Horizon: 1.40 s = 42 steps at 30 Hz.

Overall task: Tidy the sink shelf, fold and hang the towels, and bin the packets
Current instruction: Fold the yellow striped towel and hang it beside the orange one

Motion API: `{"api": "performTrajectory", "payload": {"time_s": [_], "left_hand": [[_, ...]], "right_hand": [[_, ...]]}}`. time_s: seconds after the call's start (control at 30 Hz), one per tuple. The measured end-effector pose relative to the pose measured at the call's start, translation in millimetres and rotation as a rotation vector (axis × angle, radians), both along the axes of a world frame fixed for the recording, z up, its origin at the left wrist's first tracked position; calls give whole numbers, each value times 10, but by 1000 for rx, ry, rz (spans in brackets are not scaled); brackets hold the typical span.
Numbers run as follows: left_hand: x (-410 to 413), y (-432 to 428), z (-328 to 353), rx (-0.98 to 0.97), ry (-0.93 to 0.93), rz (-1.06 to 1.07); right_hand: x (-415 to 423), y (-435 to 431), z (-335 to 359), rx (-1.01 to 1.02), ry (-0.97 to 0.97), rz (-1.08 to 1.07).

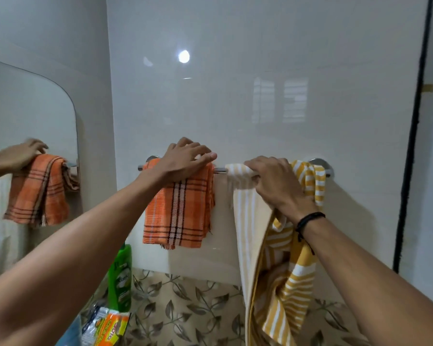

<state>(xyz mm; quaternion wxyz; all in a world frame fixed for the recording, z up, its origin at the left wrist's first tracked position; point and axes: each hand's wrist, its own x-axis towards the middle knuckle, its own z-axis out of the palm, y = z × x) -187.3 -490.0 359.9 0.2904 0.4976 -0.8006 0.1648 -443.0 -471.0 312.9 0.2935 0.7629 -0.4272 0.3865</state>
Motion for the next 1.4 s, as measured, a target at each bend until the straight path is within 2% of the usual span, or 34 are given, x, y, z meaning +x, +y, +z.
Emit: {"api": "performTrajectory", "payload": {"time_s": [0.1, 0.17, 0.23, 0.27, 0.3, 0.37, 0.4, 0.5, 0.63, 0.73, 0.83, 1.1, 1.27, 1.4], "left_hand": [[-328, 105, -137, -295, 136, -100], [-614, 265, -290, -288, 283, -42], [-876, 362, -478, -133, 494, 24], [-986, 409, -550, 0, 644, -9], [-1078, 434, -609, 167, 815, -104], [-1265, 529, -684, 590, 1143, -434], [-1349, 600, -718, 718, 1260, -592], [-1545, 708, -801, 820, 1429, -770], [-1828, 836, -908, 860, 1506, -832], [-2153, 1018, -1032, 920, 1483, -779], [-2509, 1126, -1264, 967, 1439, -743], [-3385, 1557, -2014, 1091, 1456, -724], [-3803, 1828, -2371, 1141, 1478, -678], [-4116, 2120, -2548, 1108, 1344, -607]], "right_hand": [[-83, 30, -123, -99, -142, 153], [-143, 61, -162, -132, -237, 243], [-222, 126, -193, -159, -300, 311], [-262, 182, -228, -173, -312, 335], [-293, 252, -280, -184, -316, 355], [-350, 420, -414, -185, -304, 401], [-385, 493, -492, -169, -297, 424], [-569, 644, -705, -76, -331, 493], [-915, 923, -862, 73, -551, 597], [-1185, 1084, -946, 4, -835, 468], [-1434, 1207, -1026, 168, -1123, 435], [-2302, 1718, -1567, 378, -1076, 342], [-2727, 2103, -1846, 482, -1225, 364], [-2951, 2315, -2048, 499, -1334, 339]]}}
